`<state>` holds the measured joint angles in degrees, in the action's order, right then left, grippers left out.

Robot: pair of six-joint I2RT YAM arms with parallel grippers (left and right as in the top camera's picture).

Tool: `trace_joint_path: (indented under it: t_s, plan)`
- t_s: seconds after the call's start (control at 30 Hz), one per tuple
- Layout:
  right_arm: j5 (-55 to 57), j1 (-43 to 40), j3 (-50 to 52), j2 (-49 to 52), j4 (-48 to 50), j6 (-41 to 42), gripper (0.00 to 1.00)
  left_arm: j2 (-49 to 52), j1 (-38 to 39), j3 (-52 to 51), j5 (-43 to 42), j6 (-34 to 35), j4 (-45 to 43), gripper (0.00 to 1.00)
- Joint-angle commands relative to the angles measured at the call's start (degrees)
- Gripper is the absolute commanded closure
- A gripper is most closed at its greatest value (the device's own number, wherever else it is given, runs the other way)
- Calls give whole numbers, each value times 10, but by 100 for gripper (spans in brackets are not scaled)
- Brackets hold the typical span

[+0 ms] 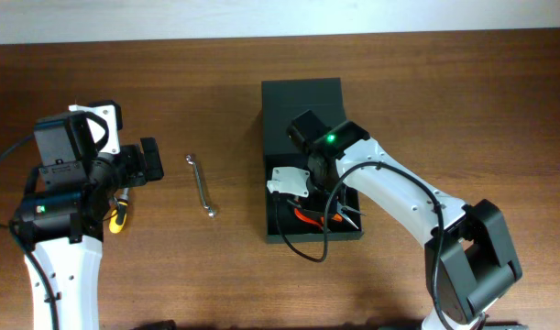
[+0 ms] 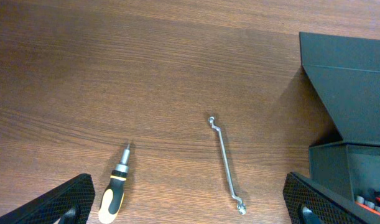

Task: Pack container
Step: 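Carry the orange-black pliers into the green box and release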

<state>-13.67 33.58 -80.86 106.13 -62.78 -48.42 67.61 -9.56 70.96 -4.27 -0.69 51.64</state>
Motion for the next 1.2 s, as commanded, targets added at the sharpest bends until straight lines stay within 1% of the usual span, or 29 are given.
trace_joint_path:
  t_s: [0.0, 0.37, 0.6, 0.9, 1.17]
  plan:
    - [-12, 2, 8, -6, 7, -4, 96, -1, -3, 10, -10, -11, 1, 1]
    - [-14, 5, 8, -6, 49, 9, 96, -1, -3, 10, -9, -11, 5, 1]
    - [-14, 24, 8, -6, 61, 13, 96, -1, -3, 10, -9, -11, 7, 1]
    - [-14, 28, 8, -2, 69, 14, 96, -1, -3, 10, -9, -11, 7, 1]
    - [-14, 28, 8, 44, 67, 32, 96, -1, -3, 10, -9, -11, 7, 1]
